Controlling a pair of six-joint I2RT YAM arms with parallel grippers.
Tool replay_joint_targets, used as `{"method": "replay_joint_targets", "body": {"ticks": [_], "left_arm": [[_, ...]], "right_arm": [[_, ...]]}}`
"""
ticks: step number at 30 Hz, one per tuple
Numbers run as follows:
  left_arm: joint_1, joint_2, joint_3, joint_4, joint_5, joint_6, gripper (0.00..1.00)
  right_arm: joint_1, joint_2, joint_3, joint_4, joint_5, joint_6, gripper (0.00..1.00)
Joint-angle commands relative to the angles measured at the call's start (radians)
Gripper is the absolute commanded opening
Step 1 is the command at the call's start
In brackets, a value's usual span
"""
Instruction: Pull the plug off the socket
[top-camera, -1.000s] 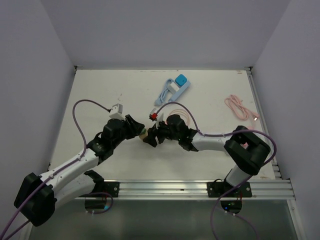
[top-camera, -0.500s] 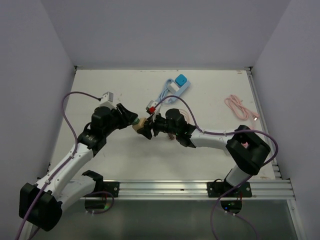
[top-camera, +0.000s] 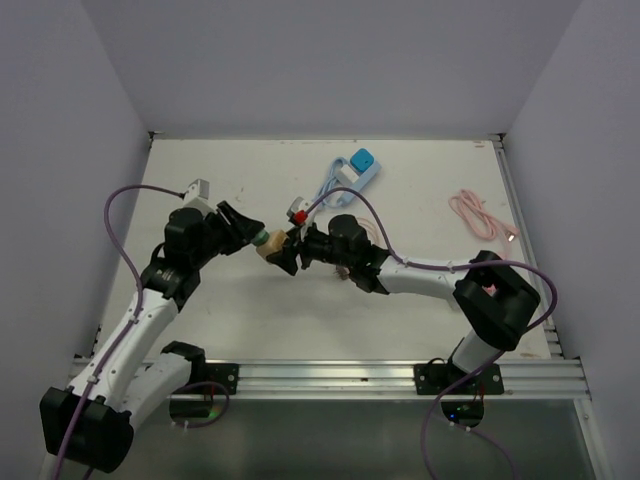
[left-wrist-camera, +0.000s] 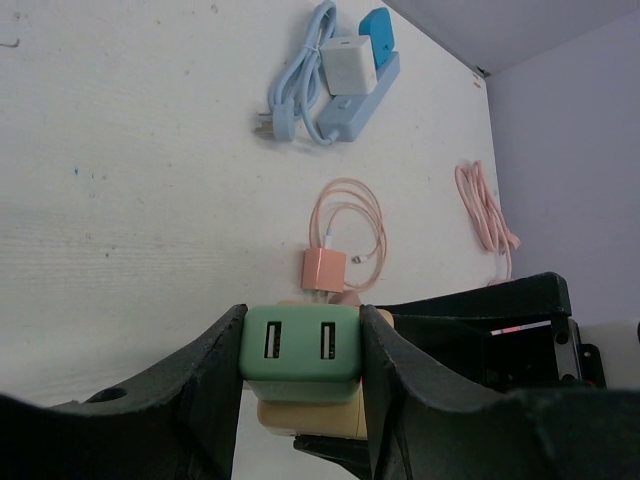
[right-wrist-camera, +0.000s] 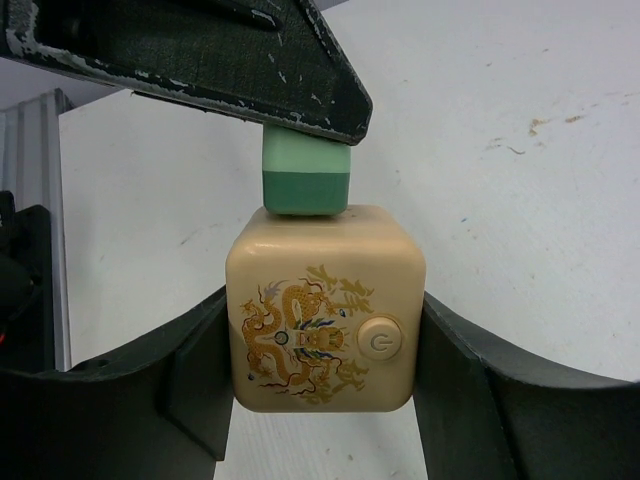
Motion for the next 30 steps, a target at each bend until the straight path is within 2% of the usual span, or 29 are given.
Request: {"method": "replay_joint_targets", "body": {"ticks": [1,11,22,28,30], "left_arm": [[0.132,-0.047,0.102,0.137,-0.483,0.067,0.0],[0.164,-0.084,0.07,0.136,-0.573,-0.025,0.0],[0.204,-0.068,0.092,0.166,-0.62,-0.052,0.0],[0.21,-0.036,0.083,0.174,-0.554,-0.04,0.0],[0.21,-0.025,0.07,0.174,-0.48,-0.022,0.0]], "right_arm": [[-0.005,0.019,-0.062,-0.256,-0.045,-0.048,0.0],[-0.005,0.015,-0.065,-0.253,-0.063,-0.053,0.0],[-0.005,0.007,-0.071,-0.245,-0.089,-0.062,0.0],[-0.005,-0.028,-0.088,-0.227,-0.074,-0.05,0.0],[-0.005,-0.056,-0.104,-0.216,-0.062,-0.039,0.0]]}}
